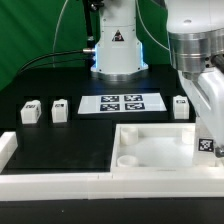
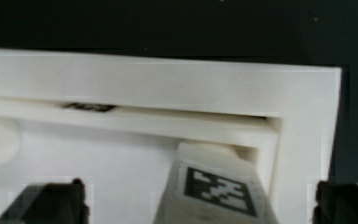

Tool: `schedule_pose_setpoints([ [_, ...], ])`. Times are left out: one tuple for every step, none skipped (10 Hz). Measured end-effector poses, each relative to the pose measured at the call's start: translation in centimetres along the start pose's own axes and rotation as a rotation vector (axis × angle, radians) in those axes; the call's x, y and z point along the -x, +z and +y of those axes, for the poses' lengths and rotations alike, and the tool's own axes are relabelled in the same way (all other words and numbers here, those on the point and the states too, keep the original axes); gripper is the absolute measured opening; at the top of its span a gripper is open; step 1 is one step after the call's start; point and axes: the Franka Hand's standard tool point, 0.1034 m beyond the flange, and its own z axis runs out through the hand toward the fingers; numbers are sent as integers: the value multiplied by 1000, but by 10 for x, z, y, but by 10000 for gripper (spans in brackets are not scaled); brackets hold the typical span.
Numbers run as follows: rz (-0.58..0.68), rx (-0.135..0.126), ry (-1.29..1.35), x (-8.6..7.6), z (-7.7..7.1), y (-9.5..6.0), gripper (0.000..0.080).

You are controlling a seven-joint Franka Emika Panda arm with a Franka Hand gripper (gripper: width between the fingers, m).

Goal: Assemble one leg

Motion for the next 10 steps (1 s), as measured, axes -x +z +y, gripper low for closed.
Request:
schedule_pose_setpoints([
  [-5,20,-126,0,2,-1,647],
  [-10,28,-258,0,2,-2,649],
  [-18,37,-371,0,3,-4,649],
  [-25,51,-488,0,3,-6,649],
  [-23,62,-630,0,3,-9,649],
  [-20,68,-740,0,2,-10,649],
  [-23,67,-819,0,2,-10,649],
  [-28,66,-947,-2,2,-10,649],
  [-32,66,-1046,-8,2,-10,649],
  [-36,64,-1160,-11,3,-10,649],
])
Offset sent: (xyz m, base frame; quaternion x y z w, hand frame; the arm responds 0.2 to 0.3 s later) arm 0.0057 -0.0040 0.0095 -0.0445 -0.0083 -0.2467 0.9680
